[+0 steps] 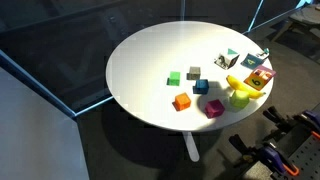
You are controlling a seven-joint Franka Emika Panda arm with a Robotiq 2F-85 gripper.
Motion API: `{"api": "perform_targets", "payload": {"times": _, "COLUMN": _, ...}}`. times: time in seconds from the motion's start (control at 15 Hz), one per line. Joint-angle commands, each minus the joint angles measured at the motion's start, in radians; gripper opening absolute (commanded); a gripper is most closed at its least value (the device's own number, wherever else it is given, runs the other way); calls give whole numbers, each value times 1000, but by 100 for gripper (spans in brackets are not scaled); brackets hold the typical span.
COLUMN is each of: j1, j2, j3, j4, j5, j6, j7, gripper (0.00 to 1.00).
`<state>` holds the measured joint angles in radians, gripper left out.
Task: Put the blue block on the light green block
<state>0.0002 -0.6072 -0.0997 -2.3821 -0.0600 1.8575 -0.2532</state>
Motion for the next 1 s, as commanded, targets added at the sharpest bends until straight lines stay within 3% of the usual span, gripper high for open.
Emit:
{"api": "perform_targets", "payload": {"times": 0.0, "j1": 0, "j2": 0, "j3": 0, "j4": 3, "j5": 0, "j6": -1, "j7": 0, "gripper": 100}}
{"api": "perform_targets", "payload": {"times": 0.6, "j1": 0, "j2": -1, "j3": 0, "j4": 3, "j5": 0, "j6": -1, "j7": 0, "gripper": 100}}
{"api": "perform_targets", "payload": {"times": 0.93, "j1": 26, "j2": 49, "j3": -12, "j4": 37, "j5": 55, "j6": -2, "j7": -23, "gripper": 100}}
